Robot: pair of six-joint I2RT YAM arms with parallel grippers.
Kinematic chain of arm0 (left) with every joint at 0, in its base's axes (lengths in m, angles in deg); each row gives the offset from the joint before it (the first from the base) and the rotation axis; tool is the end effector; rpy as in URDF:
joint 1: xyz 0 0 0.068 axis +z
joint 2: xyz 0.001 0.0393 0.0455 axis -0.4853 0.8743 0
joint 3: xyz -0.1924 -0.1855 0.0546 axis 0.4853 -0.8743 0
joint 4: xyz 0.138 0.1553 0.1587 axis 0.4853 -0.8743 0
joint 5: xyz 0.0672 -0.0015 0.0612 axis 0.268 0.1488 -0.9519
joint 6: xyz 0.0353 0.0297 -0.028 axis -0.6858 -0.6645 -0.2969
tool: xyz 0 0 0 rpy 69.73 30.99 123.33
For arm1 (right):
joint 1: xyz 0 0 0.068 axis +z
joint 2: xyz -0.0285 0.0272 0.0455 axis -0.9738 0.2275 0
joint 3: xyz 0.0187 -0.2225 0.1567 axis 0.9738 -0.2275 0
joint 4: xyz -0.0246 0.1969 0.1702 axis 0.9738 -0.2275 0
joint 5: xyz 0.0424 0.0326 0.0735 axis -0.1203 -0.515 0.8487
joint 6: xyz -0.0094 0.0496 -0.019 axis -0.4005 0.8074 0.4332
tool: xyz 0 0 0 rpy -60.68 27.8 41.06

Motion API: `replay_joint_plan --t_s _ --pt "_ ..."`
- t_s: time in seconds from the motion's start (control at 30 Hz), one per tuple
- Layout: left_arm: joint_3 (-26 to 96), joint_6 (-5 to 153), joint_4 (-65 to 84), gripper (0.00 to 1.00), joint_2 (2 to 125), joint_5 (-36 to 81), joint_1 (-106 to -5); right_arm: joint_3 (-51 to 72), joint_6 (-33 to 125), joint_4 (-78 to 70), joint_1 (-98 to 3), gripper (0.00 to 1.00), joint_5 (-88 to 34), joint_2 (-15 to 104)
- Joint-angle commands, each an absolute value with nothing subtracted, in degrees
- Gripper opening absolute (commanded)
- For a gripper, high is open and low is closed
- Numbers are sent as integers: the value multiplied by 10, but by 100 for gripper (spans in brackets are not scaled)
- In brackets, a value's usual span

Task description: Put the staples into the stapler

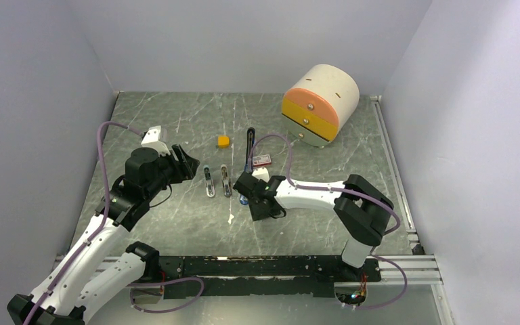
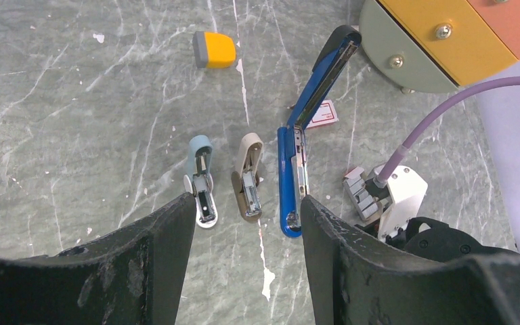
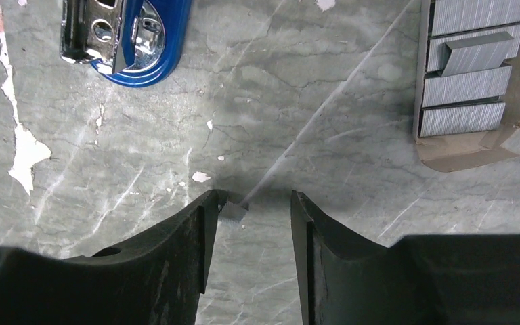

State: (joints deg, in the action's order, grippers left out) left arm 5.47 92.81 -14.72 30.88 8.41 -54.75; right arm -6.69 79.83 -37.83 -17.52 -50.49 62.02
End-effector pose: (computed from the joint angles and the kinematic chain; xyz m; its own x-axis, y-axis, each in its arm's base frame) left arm 0.1572 -0.0717 0.3106 -0.4702 -0.3400 -0.8144 0.1208 0.8894 -0.4410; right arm 0.1681 0.2649 0.1585 -0.8896 -0.2690 -0.3690 -0.2809 0.9595 -0.0223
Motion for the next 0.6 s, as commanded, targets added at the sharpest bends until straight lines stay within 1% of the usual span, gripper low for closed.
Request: replay_joint_plan --t_s 0.0,0.13,0.3,0.37,0.47,0.57 --pt "52 929 -131 63 308 85 -549 -82 787 -408 -172 48 -494 612" --pt "52 928 -130 63 311 86 -549 -86 785 -407 -173 46 -487 607" --pt "52 929 -129 63 312 85 -549 -91 783 -387 -173 36 -465 605" --pt "53 928 -130 63 313 85 -549 -93 782 -377 -173 33 -456 606" --pt "54 927 -131 63 312 85 -549 -92 785 -369 -174 33 -457 609" --pt "54 927 -130 63 311 85 -549 -87 785 -364 -174 36 -460 614"
